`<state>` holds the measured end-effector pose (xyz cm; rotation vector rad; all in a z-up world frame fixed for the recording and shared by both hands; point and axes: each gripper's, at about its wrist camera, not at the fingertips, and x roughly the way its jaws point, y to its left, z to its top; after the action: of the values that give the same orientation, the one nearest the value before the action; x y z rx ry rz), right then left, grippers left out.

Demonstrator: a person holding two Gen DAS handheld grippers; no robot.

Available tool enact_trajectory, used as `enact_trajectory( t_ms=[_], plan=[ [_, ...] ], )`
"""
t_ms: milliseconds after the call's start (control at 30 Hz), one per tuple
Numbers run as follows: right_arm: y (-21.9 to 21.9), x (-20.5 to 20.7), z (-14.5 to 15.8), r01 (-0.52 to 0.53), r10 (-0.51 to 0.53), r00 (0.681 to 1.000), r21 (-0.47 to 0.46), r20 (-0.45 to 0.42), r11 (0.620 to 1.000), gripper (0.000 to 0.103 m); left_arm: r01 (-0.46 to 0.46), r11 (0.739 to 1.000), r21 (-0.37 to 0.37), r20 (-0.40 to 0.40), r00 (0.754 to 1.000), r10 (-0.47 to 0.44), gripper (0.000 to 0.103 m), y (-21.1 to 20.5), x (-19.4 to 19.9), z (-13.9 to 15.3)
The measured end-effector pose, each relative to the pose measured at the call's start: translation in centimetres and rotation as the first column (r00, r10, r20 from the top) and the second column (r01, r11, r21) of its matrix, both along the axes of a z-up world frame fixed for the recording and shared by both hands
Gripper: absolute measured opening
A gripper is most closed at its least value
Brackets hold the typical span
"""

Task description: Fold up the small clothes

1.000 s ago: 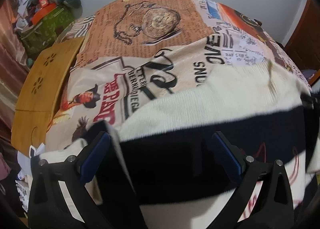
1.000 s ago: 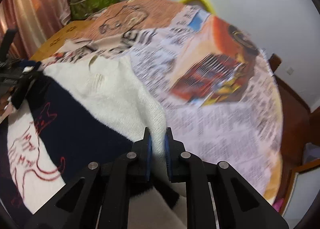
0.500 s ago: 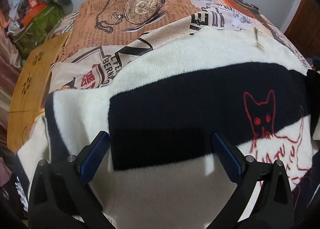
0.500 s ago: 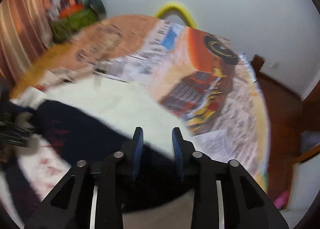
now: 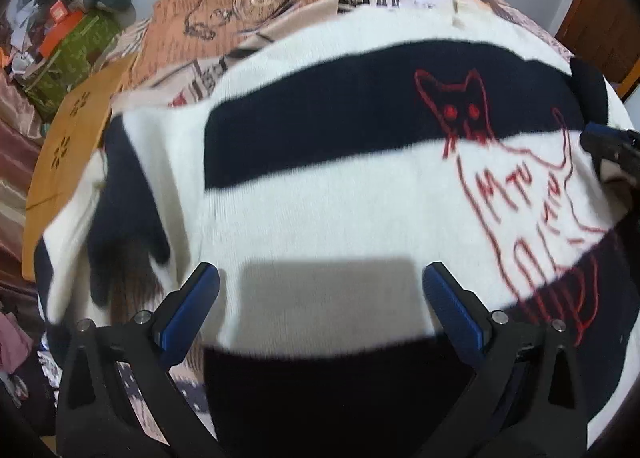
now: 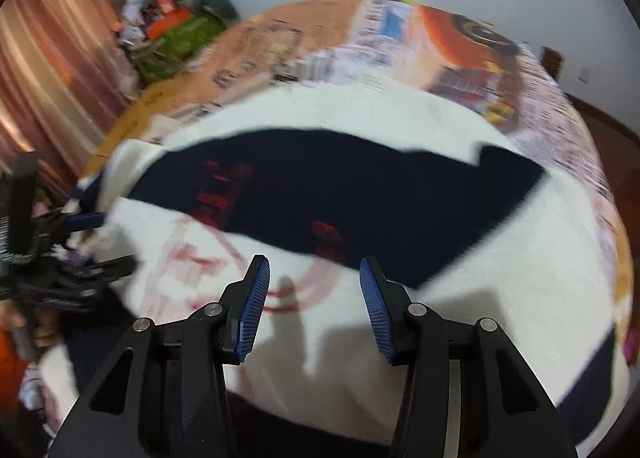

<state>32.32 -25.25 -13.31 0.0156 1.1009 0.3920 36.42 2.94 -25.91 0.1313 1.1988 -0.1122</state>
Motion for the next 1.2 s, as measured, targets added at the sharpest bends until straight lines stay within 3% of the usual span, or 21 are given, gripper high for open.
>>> enact_trajectory(
  t_ms=[100, 267, 400, 567, 800, 967, 1067, 1200],
  plan=[
    [-3.1, -0.5, 0.1, 0.060, -0.059, 0.998, -0.051, 0.024, 0.997, 0.033, -0.034, 0.998, -0.045, -0.015, 0.999, 0.033, 0.103, 0.9, -0.5, -0.3],
    [-8.2, -2.2, 1.5, 0.143, -0.125, 0.986, -0.184, 0.108, 0.972, 0.033, -0.080, 0.993, -0.088, -0.025, 0.997, 0.078, 0.103, 1.9, -0.8, -0.7],
    [-11.8, -3.3, 1.3, 0.192, -0.169, 0.979, -0.256, 0.111, 0.947, 0.038, -0.105, 0.993, -0.052, 0.001, 0.994, 0.106, 0.103, 2.2, -1.3, -0.2],
    [-14.1, -4.3, 1.6, 0.254, -0.231, 0.966, -0.254, 0.117, 0.933, 0.040, -0.125, 0.992, 0.000, 0.042, 0.991, 0.125, 0.103, 3.5, -2.8, 0.6],
    [-17.4, -6.1, 1.6, 0.331, -0.318, 0.943, -0.340, 0.095, 0.880, 0.039, -0.180, 0.983, -0.029, 0.086, 0.980, 0.182, 0.103, 8.0, -6.1, 1.8],
    [-16.1, -8.5, 5.5, 0.370, -0.329, 0.928, -0.334, 0.176, 0.867, 0.043, -0.237, 0.970, -0.058, 0.139, 0.960, 0.243, 0.103, 11.6, -8.5, 3.1],
    [-13.7, -9.6, 8.6, 0.349, -0.291, 0.927, -0.257, 0.236, 0.901, 0.048, -0.270, 0.959, -0.088, 0.169, 0.945, 0.282, 0.103, 13.5, -9.6, 4.0],
    [-6.5, -8.7, 11.3, 0.185, -0.134, 0.953, -0.170, 0.272, 0.968, 0.056, -0.308, 0.947, -0.090, 0.207, 0.925, 0.320, 0.103, 15.6, -10.3, 4.7]
  ],
)
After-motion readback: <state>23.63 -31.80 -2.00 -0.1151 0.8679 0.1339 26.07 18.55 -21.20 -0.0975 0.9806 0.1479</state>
